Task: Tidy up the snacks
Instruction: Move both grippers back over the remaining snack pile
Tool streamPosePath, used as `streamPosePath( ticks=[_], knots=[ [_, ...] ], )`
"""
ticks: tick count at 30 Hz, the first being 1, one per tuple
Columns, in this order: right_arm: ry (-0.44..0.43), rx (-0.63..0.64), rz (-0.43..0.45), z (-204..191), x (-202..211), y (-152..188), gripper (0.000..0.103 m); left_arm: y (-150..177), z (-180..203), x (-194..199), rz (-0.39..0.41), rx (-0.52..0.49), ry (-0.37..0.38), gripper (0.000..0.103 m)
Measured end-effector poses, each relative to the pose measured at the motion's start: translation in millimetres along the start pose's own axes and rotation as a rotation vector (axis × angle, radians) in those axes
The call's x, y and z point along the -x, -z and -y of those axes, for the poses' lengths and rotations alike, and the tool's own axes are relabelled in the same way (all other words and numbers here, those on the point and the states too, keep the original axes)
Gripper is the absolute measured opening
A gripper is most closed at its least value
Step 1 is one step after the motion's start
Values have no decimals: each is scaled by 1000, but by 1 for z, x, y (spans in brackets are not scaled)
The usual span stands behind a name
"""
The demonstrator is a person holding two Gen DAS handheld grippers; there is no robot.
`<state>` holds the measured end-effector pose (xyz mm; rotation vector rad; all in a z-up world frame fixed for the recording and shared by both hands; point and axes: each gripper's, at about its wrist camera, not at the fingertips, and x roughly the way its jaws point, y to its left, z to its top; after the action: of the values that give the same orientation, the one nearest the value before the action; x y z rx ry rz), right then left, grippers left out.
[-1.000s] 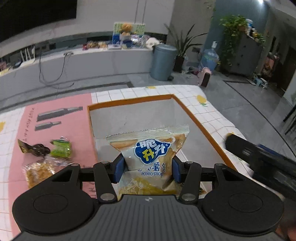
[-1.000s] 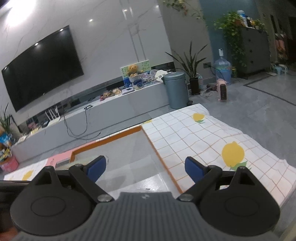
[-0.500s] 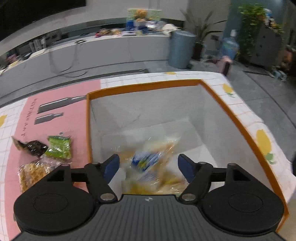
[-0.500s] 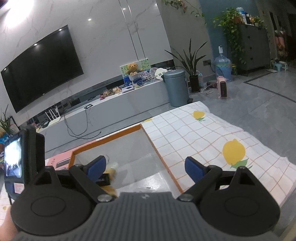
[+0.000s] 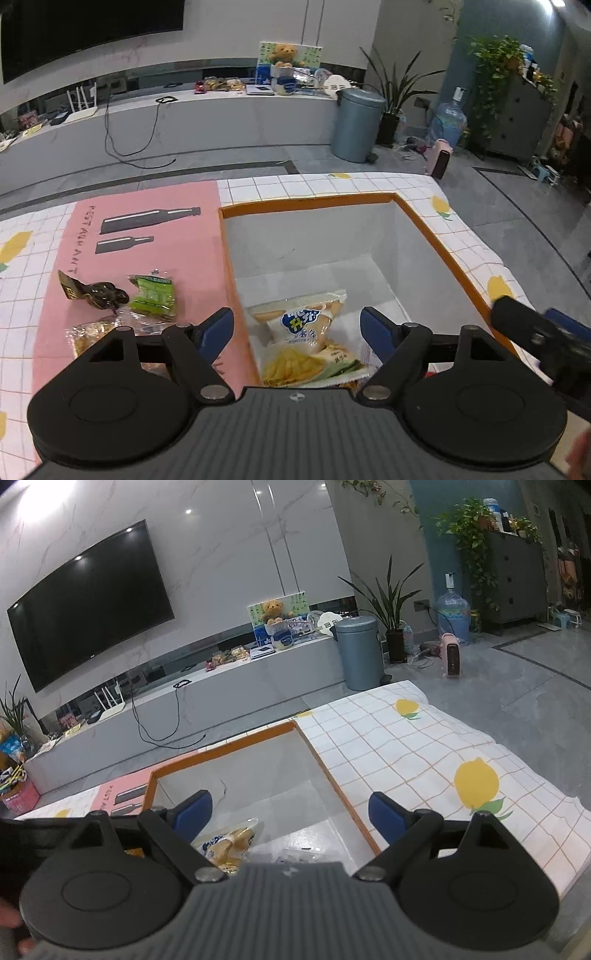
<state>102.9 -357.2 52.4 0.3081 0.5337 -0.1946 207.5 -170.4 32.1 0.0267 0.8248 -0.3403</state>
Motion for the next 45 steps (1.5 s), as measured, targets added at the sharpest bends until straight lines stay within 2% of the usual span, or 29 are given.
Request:
streamPosePath(
  ticks=[4, 11, 14, 16, 19, 23, 28, 31, 35, 37, 39, 42, 45],
  knots=[
    [3, 20, -9, -7, -3, 3, 89, 2, -11, 18, 15, 10, -16, 91],
    [-24, 78, -12, -25, -6, 12, 89, 7, -31, 40, -6, 17, -51, 91],
    [18, 47, 60, -29, -3, 14, 87, 13, -39, 49, -17, 26, -90, 91],
    [17, 36, 95, -32, -1, 14, 84, 18, -45, 56, -27, 24, -112, 91],
    [-20, 32, 141, -37, 6, 19, 84, 28, -55, 67, -24, 43, -135, 91],
    [-74, 19, 239, -44, 25, 35, 84, 49, -72, 81, -19, 71, -125, 91],
    [-149, 80, 306, -64, 45, 55, 84, 70, -94, 97, -53, 121, -140, 89],
    [-214, 77, 282, -72, 55, 71, 84, 80, -109, 114, -10, 198, -93, 89],
    [-280, 111, 187, -88, 56, 92, 84, 91, -123, 127, 33, 252, -66, 89],
    [-309, 141, 145, -97, 56, 104, 74, 97, -125, 131, 51, 253, -67, 89],
    [-330, 184, 102, -107, 56, 115, 70, 102, -126, 131, 55, 231, -84, 89],
    [-347, 252, 55, -125, 55, 132, 70, 110, -128, 128, 54, 194, -105, 89],
    [-357, 298, 3, -140, 46, 145, 70, 116, -139, 123, 55, 200, -112, 89]
  ],
)
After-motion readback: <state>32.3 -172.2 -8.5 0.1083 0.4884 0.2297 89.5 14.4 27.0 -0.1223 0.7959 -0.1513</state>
